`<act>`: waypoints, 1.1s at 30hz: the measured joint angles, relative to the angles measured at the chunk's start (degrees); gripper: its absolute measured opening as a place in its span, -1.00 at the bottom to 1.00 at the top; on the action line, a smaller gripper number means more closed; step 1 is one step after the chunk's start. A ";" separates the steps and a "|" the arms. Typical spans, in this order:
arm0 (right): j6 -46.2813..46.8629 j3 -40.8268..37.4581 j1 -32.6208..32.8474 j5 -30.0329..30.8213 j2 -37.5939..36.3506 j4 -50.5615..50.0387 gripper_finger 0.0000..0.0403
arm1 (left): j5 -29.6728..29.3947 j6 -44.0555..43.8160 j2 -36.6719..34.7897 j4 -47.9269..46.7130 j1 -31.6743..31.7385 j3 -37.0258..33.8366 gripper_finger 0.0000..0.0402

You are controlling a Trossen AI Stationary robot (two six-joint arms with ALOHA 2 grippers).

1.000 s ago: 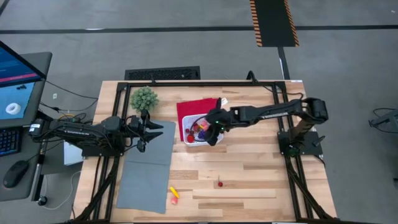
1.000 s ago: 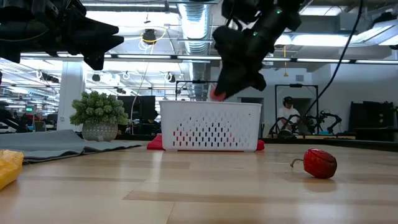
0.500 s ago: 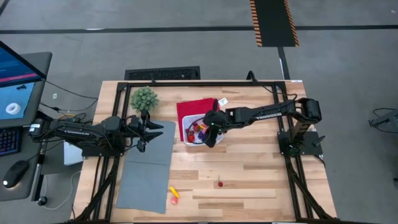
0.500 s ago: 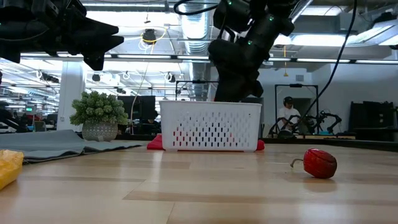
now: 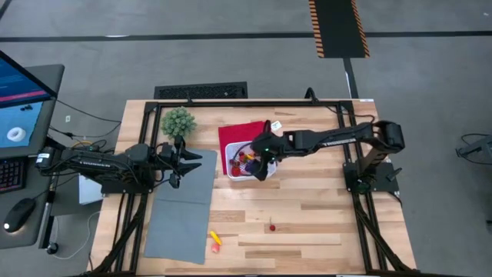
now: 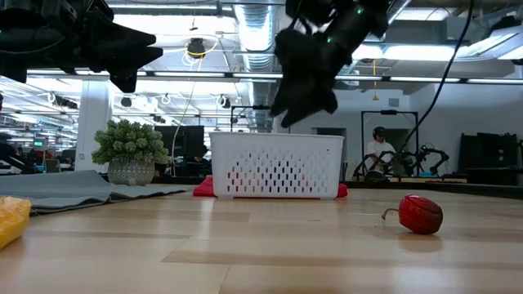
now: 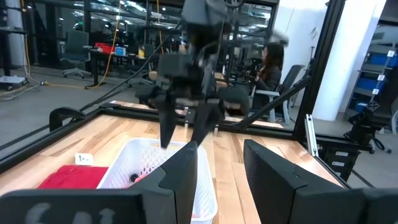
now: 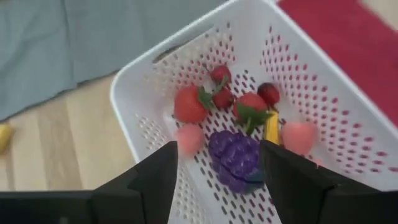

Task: Pick and placing Produce into tupperware
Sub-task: Put the red cherry into the white bin

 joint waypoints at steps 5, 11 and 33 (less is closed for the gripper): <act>-3.09 0.00 0.42 0.15 -6.66 -0.14 0.18 | 0.00 -0.02 0.02 -0.02 0.00 0.02 -0.40; -5.83 -0.02 4.31 0.14 -15.12 -1.01 0.11 | 0.02 0.60 0.01 -0.16 0.00 0.01 -0.40; -9.98 -15.76 25.77 3.94 -29.89 15.18 -0.11 | -0.04 -0.30 0.00 0.09 0.02 0.01 -0.40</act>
